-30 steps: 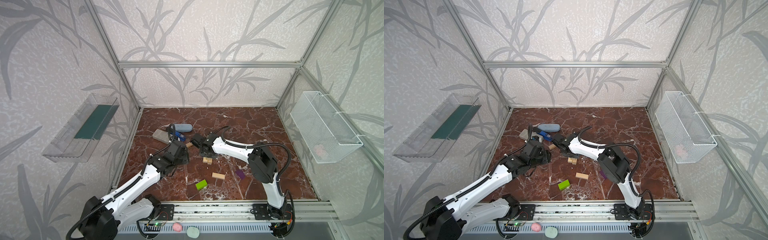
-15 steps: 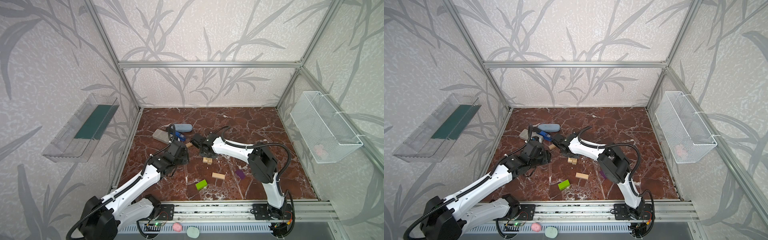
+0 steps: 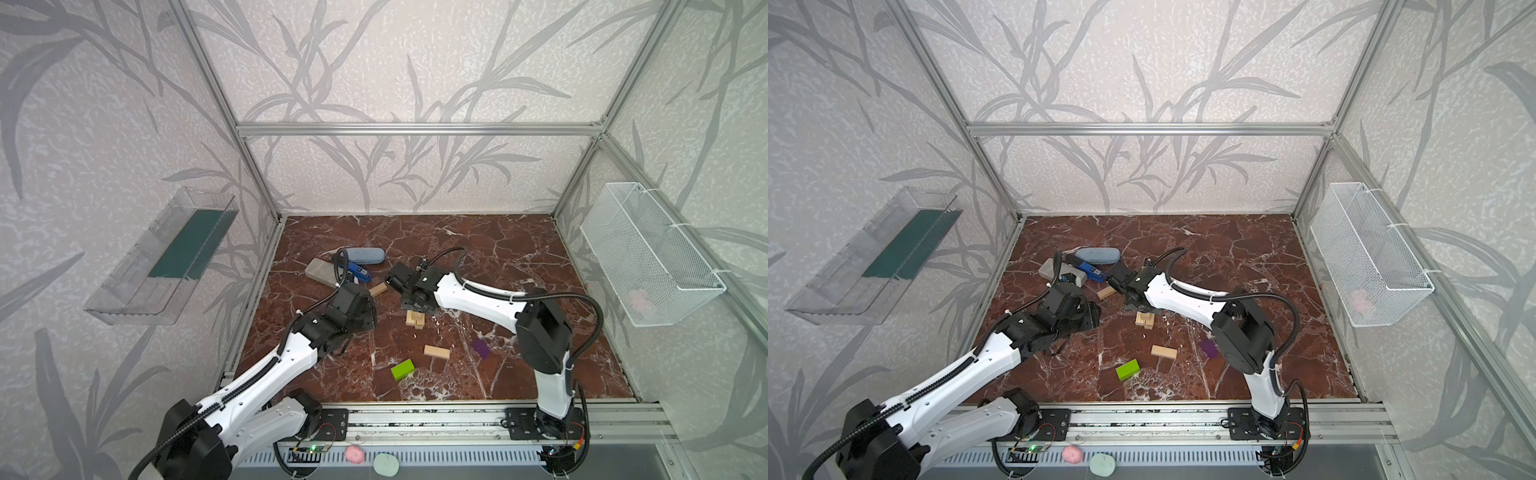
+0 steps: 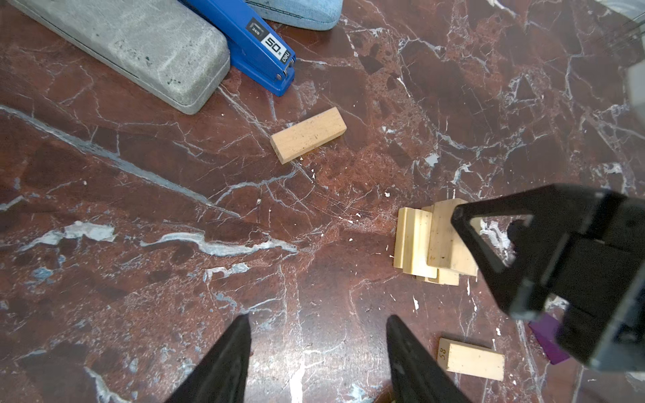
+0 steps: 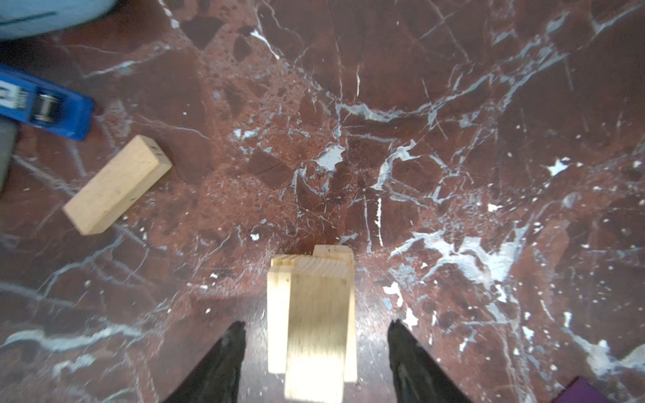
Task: Build the wood block tower
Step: 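Open the right gripper and withdraw while the left gripper moves toward the stapler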
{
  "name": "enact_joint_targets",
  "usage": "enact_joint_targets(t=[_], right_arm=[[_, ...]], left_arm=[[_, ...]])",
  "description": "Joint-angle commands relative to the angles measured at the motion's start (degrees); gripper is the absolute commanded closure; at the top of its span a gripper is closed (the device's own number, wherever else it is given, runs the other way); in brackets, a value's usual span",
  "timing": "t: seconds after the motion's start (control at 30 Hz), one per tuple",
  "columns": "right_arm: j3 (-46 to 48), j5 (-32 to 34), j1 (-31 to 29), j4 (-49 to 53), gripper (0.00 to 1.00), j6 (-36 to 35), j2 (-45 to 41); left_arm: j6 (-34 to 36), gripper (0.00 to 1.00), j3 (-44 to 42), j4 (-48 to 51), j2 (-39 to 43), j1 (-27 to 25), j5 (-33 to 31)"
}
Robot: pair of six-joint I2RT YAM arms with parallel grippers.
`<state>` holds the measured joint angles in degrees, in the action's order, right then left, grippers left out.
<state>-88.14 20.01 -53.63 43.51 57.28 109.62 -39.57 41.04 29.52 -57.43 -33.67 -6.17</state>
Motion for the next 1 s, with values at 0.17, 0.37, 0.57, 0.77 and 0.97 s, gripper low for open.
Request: enact_joint_targets(t=[0.17, 0.37, 0.57, 0.77, 0.97], right_arm=[[17.0, -5.1, 2.2, -15.0, 0.19, -16.8, -18.8], [28.4, -14.9, 7.1, -23.4, 0.12, -28.5, -27.8], [39.5, -28.4, 14.2, -32.5, 0.06, -35.2, -35.5], [45.9, -36.8, 19.5, -39.6, 0.02, -38.6, -36.9], [49.1, -39.5, 21.5, -44.7, 0.02, -39.6, -36.1]], left_arm=[[4.8, 0.34, 2.0, 1.3, -2.5, 0.3, 2.1], [11.3, 0.3, 6.9, -0.5, -11.3, 0.6, 0.7], [14.0, 0.28, 14.1, -0.7, -22.4, 3.2, -0.7], [16.9, 0.27, 18.2, -4.0, -32.0, 6.1, 3.8], [20.5, 0.25, 25.1, -1.2, -40.5, 7.5, 5.3]])
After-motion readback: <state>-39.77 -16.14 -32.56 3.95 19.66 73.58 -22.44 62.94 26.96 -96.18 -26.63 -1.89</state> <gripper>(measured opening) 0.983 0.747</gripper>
